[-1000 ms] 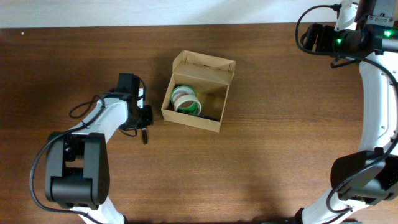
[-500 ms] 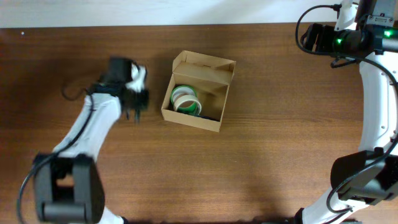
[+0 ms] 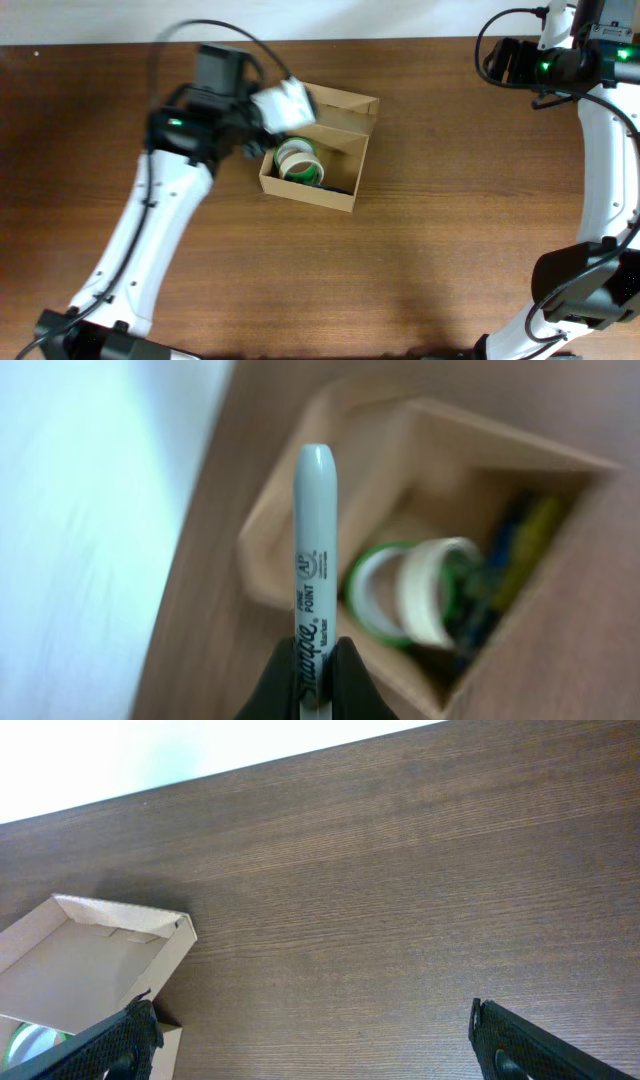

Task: Pack container
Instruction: 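Carry the Sharpie marker into the box and release it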

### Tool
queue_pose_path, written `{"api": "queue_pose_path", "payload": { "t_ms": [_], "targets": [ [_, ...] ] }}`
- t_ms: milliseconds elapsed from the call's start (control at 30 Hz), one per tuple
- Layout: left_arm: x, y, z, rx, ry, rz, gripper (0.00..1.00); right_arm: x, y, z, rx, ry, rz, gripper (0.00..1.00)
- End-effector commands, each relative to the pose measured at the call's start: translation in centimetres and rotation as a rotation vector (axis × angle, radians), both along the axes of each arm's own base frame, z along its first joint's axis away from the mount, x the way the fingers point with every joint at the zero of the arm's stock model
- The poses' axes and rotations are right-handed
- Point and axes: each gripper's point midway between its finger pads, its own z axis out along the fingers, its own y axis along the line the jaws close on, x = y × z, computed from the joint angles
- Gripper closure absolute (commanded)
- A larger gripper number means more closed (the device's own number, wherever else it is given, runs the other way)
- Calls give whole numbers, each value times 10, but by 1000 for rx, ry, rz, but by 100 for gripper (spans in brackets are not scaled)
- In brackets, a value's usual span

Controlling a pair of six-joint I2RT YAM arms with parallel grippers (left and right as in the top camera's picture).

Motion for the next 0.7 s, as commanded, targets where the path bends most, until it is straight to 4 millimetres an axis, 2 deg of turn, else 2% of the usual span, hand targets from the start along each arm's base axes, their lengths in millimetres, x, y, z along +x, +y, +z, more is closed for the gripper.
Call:
{"api": "queue_pose_path", "payload": {
  "t_ms": [0,233,467,533,667],
  "targets": [
    [-15,-24,-20,131,-25,-252,99,-1,0,17,-6,-41,2,1],
    [-26,-54,-66,231,38,-405,99,-1,0,17,-6,-41,2,1],
    [-22,-53,-118,295,154,-411,99,-1,0,17,-6,-41,2,1],
    [-23,-49,-127,313,189,-389,99,-1,0,17,-6,-41,2,1],
    [-25,-46,-133,323,214,-382,99,-1,0,17,-6,-41,2,1]
  ]
}}
